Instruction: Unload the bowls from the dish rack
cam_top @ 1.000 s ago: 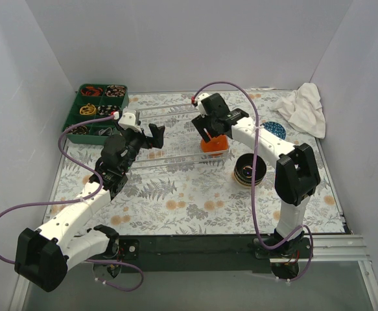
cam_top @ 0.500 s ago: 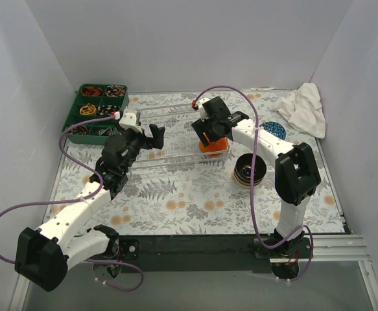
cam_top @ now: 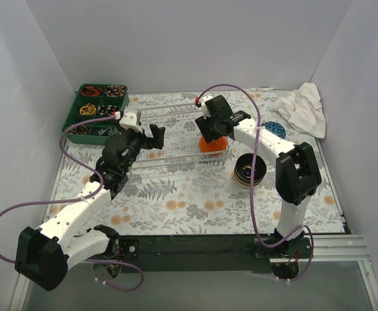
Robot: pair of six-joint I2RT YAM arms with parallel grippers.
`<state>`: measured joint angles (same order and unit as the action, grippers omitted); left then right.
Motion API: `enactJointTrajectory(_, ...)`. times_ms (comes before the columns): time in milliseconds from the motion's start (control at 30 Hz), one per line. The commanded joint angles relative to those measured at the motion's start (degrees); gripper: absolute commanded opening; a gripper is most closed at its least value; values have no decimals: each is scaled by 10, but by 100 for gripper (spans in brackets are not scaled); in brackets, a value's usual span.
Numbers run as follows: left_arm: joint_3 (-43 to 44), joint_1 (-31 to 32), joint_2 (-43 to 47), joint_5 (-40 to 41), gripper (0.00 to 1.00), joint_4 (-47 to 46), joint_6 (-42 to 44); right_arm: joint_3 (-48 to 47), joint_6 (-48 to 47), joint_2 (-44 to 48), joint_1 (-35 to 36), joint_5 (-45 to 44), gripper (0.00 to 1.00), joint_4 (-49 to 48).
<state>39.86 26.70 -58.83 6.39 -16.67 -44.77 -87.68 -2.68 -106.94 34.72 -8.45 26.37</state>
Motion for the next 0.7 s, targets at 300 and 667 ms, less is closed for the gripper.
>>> enactJointTrajectory(300,15,-2,0,-4,98,1,9,12,61,68,2,26,21,-80)
enactJointTrajectory(667,15,-2,-2,-7,98,3,9,44,84,31,0,120,19,-168)
